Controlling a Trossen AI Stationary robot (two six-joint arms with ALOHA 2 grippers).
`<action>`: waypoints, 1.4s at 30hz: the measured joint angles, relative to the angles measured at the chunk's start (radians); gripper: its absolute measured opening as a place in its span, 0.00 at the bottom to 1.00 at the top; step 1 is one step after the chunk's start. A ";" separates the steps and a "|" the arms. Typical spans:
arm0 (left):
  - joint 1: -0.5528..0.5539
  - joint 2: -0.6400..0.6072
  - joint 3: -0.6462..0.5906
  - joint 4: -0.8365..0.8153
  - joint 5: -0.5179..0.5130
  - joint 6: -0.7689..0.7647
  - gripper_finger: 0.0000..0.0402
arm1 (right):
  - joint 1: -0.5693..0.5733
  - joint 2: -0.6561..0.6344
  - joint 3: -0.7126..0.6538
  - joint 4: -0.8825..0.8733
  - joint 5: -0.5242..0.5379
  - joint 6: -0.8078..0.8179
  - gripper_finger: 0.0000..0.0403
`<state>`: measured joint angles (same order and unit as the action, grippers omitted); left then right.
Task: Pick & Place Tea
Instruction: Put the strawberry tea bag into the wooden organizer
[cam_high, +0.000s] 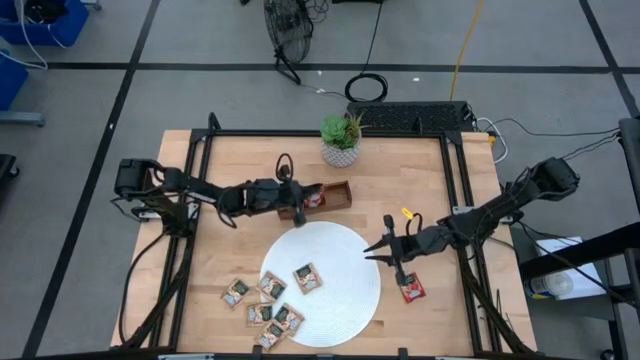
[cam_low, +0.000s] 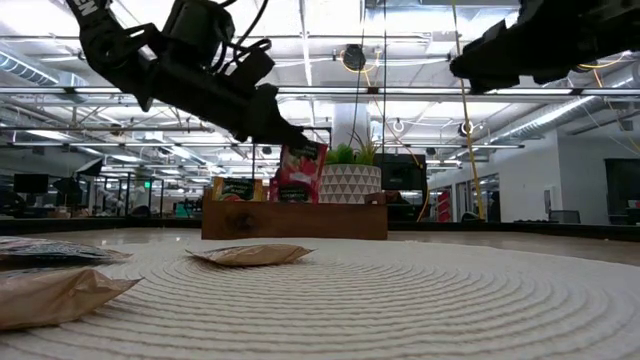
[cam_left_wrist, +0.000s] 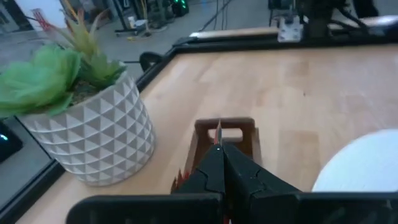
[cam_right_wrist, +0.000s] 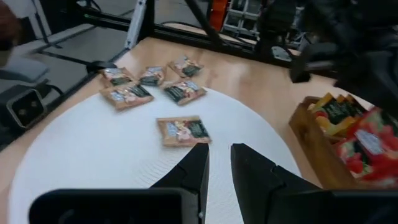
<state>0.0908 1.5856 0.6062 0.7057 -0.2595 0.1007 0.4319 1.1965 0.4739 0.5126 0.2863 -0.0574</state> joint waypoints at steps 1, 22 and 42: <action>-0.007 0.000 -0.001 0.000 -0.001 0.002 0.00 | -0.005 0.000 -0.004 0.000 0.001 -0.004 0.13; 0.015 0.015 -0.103 0.115 0.091 0.054 0.00 | -0.089 0.000 -0.030 0.033 0.000 -0.098 0.13; 0.088 0.032 -0.103 0.120 0.217 0.088 0.00 | -0.144 0.000 -0.030 0.061 -0.001 -0.153 0.13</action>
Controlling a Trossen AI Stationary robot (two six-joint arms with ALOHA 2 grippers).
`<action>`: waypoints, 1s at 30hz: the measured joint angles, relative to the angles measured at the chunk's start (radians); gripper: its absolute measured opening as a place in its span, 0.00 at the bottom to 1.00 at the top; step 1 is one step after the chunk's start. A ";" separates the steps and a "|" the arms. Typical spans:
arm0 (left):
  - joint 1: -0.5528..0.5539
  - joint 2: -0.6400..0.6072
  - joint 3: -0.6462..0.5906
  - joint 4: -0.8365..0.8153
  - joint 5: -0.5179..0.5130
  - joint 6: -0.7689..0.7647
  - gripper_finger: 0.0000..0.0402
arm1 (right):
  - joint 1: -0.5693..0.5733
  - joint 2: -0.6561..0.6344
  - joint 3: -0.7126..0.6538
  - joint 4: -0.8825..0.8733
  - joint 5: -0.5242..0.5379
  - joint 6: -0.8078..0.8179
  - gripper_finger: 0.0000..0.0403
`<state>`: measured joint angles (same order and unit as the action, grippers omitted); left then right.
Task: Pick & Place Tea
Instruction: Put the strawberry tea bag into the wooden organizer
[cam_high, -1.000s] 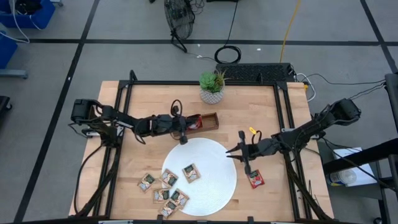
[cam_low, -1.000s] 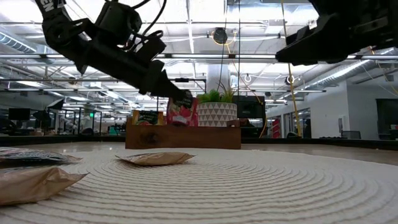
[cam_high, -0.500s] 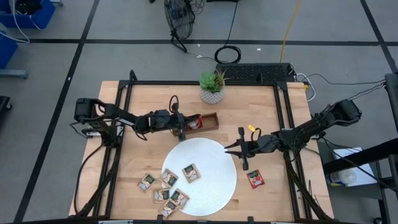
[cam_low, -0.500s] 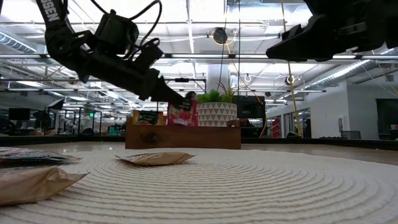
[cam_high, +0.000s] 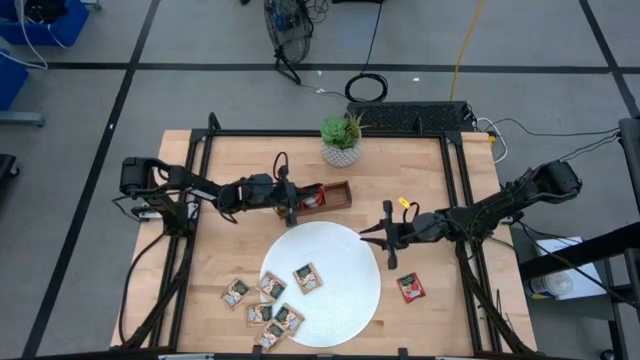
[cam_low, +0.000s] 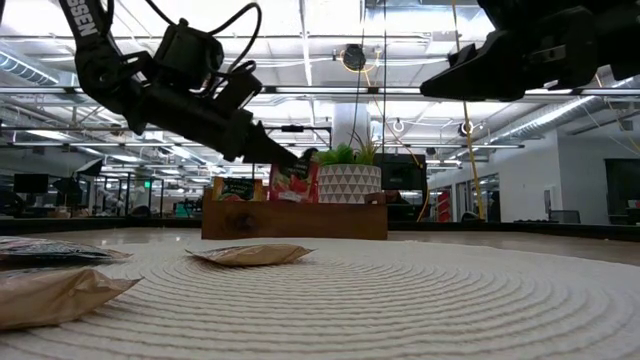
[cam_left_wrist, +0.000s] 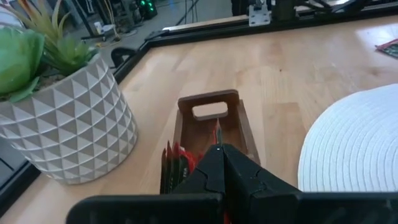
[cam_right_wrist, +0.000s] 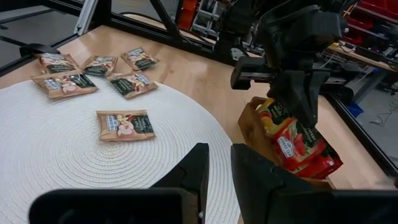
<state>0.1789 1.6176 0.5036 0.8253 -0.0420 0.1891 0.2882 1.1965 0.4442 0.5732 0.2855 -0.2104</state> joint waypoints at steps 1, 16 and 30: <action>0.000 0.000 0.000 -0.005 0.000 0.000 0.00 | 0.000 0.000 0.000 0.000 0.000 0.000 0.13; 0.003 0.083 0.001 0.069 -0.010 0.011 0.00 | 0.000 0.000 0.000 -0.001 0.000 0.000 0.13; 0.003 0.083 0.001 0.066 -0.010 0.015 0.01 | 0.000 0.000 0.000 -0.002 -0.001 0.014 0.13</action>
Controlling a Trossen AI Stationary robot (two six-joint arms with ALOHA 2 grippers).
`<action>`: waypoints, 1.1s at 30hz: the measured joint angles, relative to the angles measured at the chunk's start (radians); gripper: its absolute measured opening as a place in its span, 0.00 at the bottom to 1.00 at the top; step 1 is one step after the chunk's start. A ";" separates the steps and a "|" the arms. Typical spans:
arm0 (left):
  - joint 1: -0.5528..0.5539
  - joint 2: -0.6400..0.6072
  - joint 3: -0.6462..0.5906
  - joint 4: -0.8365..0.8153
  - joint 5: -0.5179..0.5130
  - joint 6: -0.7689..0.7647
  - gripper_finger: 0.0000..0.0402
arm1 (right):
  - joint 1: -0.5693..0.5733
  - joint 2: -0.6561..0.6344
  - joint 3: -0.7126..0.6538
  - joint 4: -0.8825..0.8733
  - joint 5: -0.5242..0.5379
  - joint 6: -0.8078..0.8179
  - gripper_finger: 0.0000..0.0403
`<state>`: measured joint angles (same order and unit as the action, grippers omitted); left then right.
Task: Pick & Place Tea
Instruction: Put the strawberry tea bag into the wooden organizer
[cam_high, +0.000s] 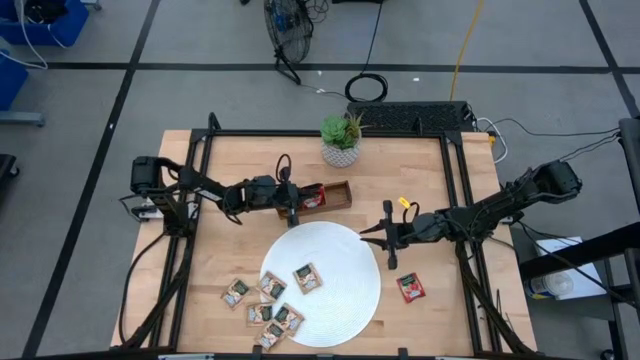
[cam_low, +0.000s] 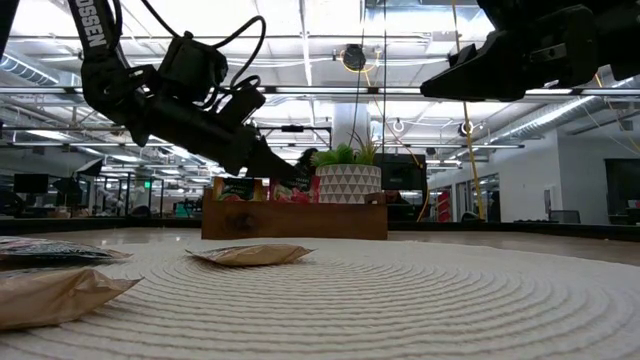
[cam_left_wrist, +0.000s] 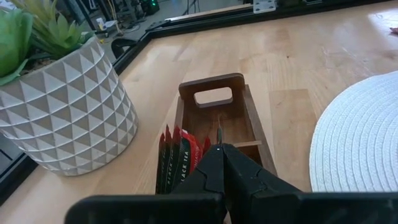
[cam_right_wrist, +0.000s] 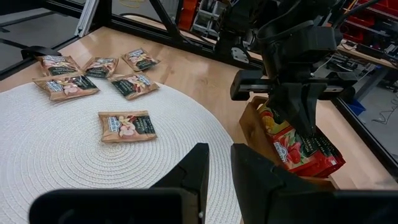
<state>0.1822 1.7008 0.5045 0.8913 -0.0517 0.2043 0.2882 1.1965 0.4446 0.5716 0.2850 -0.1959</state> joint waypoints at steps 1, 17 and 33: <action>0.000 0.000 0.000 0.000 0.000 0.000 0.01 | 0.000 0.000 0.000 0.000 0.000 0.000 0.13; 0.000 0.000 0.000 -0.006 0.000 -0.001 0.02 | 0.000 0.000 0.000 0.000 0.000 0.000 0.13; 0.000 0.000 0.000 -0.006 0.000 -0.019 0.04 | 0.000 0.000 0.000 0.000 0.000 0.000 0.13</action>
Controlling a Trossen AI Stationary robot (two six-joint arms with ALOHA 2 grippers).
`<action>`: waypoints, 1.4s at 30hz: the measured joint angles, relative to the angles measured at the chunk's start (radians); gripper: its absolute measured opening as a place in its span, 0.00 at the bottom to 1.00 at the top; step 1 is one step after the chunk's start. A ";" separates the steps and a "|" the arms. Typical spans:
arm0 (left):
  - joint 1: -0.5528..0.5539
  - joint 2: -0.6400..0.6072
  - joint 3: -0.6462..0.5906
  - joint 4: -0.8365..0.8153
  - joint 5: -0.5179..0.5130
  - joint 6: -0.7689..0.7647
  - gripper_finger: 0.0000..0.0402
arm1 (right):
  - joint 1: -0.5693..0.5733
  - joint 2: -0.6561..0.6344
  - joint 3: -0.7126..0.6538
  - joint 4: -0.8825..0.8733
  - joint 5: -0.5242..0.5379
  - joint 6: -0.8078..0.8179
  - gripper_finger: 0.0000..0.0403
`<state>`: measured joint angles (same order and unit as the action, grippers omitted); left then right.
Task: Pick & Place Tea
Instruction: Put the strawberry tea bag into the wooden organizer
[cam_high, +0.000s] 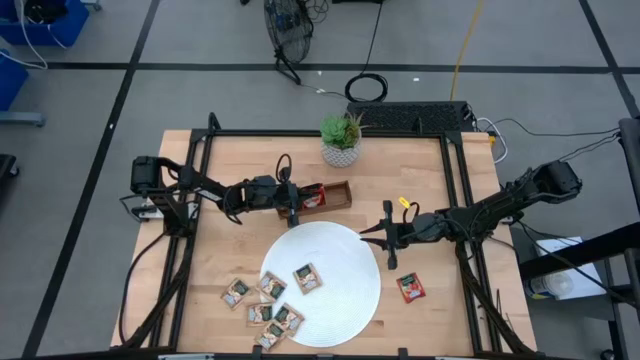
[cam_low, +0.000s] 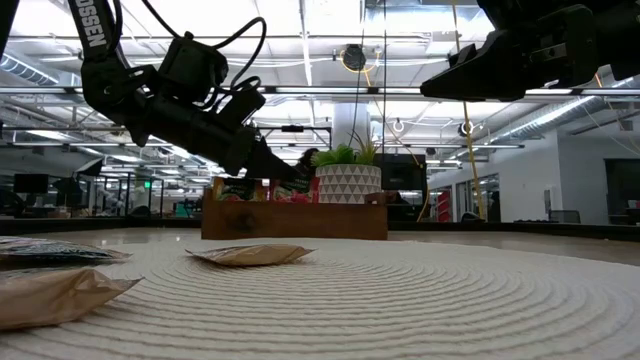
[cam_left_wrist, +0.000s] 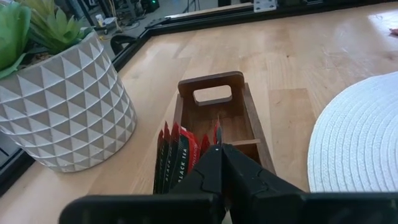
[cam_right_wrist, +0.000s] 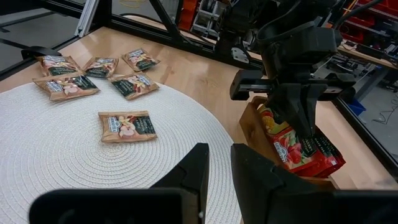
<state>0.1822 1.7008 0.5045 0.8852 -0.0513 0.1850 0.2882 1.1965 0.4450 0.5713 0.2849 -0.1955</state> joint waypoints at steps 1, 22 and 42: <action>0.000 0.000 0.000 0.000 0.000 -0.004 0.05 | 0.000 0.000 0.000 0.000 0.000 0.000 0.13; -0.008 -0.004 0.052 -0.011 -0.115 -0.061 0.60 | 0.000 0.000 0.000 -0.034 0.000 0.000 0.13; -0.157 0.037 0.805 -1.542 -0.226 0.023 0.04 | -0.034 0.000 0.000 -0.113 0.160 -0.053 0.13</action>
<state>0.0249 1.7374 1.3098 -0.6573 -0.2770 0.2081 0.2539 1.1969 0.4454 0.4579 0.4450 -0.2489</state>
